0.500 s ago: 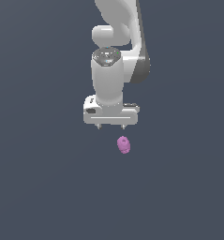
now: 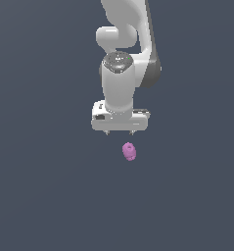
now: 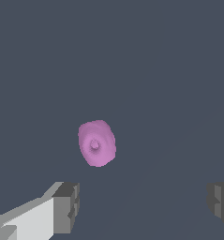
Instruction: Pick up the object and move it to a goal position.
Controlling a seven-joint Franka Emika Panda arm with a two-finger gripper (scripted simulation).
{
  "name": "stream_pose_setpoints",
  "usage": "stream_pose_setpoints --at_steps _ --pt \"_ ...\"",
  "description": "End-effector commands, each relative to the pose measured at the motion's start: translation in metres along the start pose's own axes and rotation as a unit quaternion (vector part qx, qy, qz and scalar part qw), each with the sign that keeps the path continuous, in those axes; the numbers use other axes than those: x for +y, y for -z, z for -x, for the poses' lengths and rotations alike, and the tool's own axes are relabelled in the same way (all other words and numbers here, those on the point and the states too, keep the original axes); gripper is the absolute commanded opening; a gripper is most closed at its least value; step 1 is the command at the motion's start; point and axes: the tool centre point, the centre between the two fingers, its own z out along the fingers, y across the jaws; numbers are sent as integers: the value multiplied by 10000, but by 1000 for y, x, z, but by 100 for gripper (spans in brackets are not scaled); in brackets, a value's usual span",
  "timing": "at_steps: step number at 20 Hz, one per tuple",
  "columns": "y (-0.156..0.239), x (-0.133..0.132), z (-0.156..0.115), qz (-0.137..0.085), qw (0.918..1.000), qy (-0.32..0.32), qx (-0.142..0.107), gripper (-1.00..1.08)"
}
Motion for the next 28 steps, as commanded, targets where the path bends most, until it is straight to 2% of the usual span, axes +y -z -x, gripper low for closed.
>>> stream_pose_setpoints --at_steps 1,10,15,21,28 --pt "-2 -3 1 3 10000 15 -34 100" --pt "-10 -7 -1 25 9999 163 -25 100" --pt "-34 -19 -5 83 9982 593 -22 100" --pt "-71 -39 -8 151 9922 1237 -21 100" --pt "-86 -48 -8 172 9884 1510 -20 100"
